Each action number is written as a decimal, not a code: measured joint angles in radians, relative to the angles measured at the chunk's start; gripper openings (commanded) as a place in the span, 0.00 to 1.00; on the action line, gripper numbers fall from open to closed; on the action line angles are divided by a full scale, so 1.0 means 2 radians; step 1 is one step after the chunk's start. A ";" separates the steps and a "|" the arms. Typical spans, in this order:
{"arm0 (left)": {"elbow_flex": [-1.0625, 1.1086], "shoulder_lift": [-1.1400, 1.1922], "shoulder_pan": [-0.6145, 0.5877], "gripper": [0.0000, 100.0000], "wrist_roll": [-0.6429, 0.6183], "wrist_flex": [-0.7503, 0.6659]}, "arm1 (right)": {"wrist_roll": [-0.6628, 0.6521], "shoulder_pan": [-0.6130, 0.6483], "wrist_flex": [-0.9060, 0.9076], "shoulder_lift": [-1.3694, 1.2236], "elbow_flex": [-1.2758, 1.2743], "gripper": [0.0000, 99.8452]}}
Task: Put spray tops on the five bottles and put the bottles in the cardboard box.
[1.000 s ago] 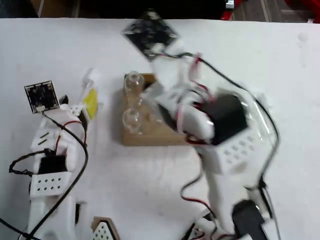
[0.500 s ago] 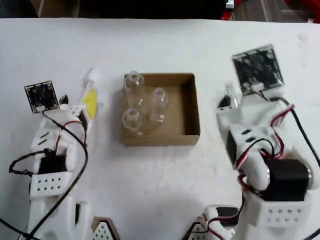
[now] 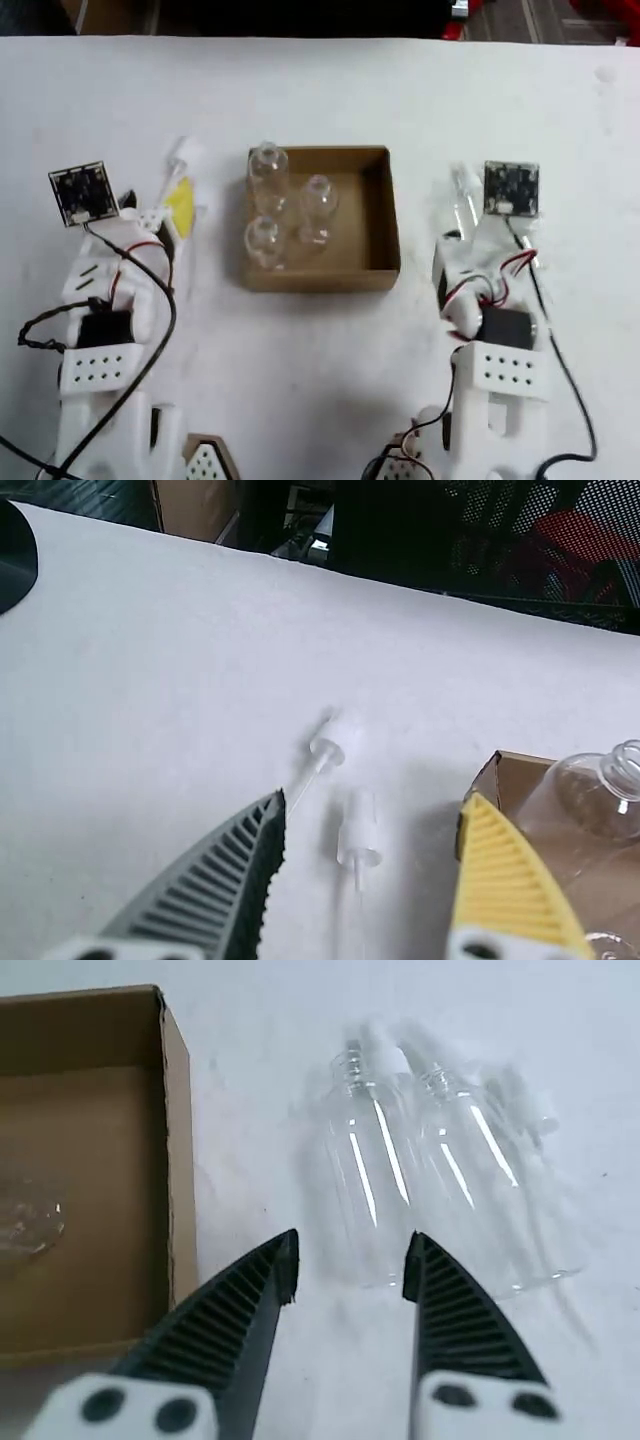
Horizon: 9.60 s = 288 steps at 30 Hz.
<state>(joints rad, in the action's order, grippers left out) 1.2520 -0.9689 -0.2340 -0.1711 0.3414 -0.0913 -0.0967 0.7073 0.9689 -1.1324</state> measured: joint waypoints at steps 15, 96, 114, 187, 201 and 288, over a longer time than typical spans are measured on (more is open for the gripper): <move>0.000 0.000 0.000 0.27 0.000 -0.002 | 0.002 0.003 -0.083 0.005 -0.073 0.15; 0.000 0.000 0.000 0.27 0.000 -0.011 | -0.154 0.005 0.450 -0.995 1.214 0.15; 0.000 0.000 0.005 0.27 0.025 -0.012 | -0.206 -0.009 0.473 -1.114 1.336 0.04; 0.003 0.000 0.006 0.27 0.025 -0.012 | -0.206 0.025 0.437 -0.611 0.822 0.02; 0.003 0.000 0.006 0.27 0.025 -0.012 | -0.150 0.098 0.423 -0.511 0.799 0.02; 0.003 0.000 0.006 0.27 0.025 -0.012 | 0.015 0.155 -0.351 -0.506 0.321 0.02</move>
<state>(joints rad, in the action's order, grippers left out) 1.2582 -0.9689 -0.2217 -0.1204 0.3184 -0.0621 0.2133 0.0061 -0.0422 -0.4895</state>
